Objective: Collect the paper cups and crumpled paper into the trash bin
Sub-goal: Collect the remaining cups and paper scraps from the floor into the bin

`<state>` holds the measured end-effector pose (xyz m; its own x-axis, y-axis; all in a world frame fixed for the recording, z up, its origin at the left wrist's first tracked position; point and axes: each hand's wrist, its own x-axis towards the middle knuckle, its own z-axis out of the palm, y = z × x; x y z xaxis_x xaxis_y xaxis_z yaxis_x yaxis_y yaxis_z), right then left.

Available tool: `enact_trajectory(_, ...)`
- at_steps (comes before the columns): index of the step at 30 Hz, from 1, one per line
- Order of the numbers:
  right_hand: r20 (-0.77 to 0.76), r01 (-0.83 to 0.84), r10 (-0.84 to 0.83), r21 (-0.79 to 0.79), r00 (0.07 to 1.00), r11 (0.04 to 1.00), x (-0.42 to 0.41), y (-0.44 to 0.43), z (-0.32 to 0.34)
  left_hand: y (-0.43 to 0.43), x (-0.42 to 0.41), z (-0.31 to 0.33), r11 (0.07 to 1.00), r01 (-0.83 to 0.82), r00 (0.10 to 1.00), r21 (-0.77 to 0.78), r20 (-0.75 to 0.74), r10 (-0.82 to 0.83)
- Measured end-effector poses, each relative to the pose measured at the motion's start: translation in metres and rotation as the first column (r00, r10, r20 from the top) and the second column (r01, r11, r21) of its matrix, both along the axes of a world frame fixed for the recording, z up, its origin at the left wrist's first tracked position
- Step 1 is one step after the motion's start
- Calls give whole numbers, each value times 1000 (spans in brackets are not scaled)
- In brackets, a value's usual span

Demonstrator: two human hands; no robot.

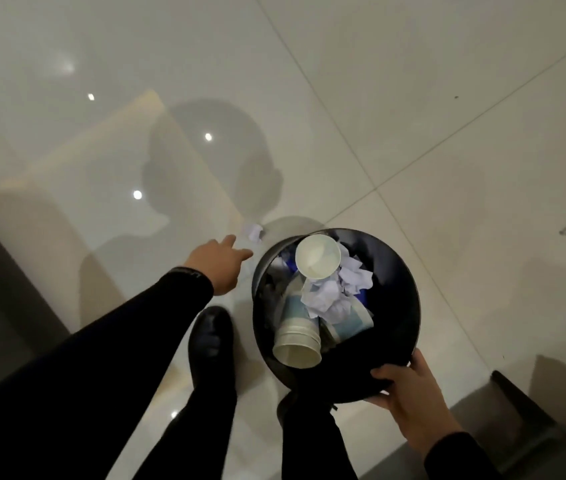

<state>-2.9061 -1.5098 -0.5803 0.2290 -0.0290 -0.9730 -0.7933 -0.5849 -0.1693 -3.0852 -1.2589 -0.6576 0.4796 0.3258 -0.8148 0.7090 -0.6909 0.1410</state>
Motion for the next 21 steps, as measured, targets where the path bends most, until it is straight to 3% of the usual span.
enact_trajectory(6, -20, -78, 78, -3, 997, 997, 28, -7, -26, -16, 29, -79, 980, 191, 980, 59, -71, -186)
enact_trajectory(11, -18, -101, 101, -10, 995, 995, 35, -5, -31, -24, 38, -120, 994, 44, 999, 97, -37, -40)
enact_trajectory(15, -27, -85, 86, 25, 996, 996, 35, -6, -32, -20, 40, -111, 987, -112, 993, 112, 38, 109)
enact_trajectory(17, -25, -71, 72, 46, 997, 996, 32, -3, -27, -16, 41, -82, 931, -363, 926, 25, 122, 358)
enact_trajectory(19, -16, -60, 61, 55, 998, 997, 26, 5, -17, -10, 34, -37, 807, -591, 763, -7, 320, 561)
enact_trajectory(21, 6, -66, 66, 62, 998, 996, 18, 19, -2, -6, 25, 25, 734, -678, 602, 43, 605, 521)
